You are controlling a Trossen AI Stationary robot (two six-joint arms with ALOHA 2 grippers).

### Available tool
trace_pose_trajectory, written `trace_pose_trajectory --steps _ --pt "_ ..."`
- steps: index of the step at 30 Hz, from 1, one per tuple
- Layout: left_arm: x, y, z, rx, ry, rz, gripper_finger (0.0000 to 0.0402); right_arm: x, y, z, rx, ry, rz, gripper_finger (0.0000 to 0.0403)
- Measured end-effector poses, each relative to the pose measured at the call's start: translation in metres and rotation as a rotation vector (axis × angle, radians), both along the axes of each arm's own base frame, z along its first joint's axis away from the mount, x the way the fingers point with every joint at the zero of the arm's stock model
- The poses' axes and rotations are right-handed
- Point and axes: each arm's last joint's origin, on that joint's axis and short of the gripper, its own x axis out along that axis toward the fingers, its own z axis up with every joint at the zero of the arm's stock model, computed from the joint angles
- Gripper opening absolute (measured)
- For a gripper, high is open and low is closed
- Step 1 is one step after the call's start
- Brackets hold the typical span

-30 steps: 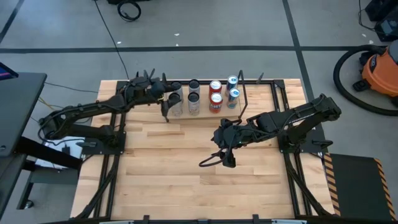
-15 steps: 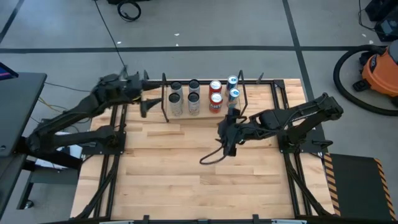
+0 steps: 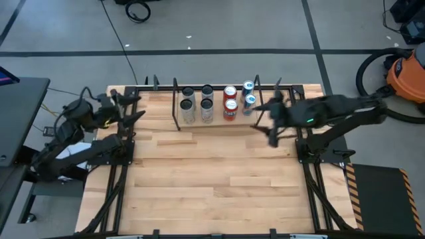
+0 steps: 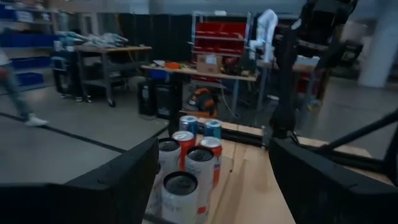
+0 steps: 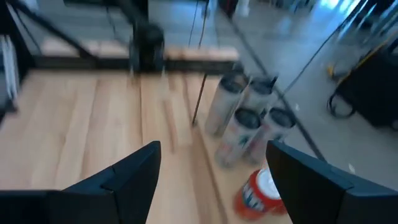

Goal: Place canned beverage on shelf
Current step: Return to Home Position

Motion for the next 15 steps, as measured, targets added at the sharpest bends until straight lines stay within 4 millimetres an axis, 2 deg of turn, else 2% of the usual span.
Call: trace_pose_trajectory --steps 4,7,10,15 --pt "-0.012 -0.007 -0.02 -0.001 -0.029 0.024 0.0309 -0.037 -0.009 0.005 0.023 -0.153 0.017 0.03" --pt "-0.017 -0.01 -0.032 0.005 -0.046 0.023 0.0309 -0.053 -0.012 -0.006 0.056 -0.225 0.066 0.03" --pt "-0.019 -0.011 -0.042 -0.001 -0.056 0.023 0.0309 -0.058 -0.012 -0.029 0.073 -0.254 0.09 0.03" --pt "-0.013 -0.007 -0.067 -0.015 -0.013 0.024 0.0309 -0.058 -0.011 -0.084 0.068 -0.228 0.101 0.03"
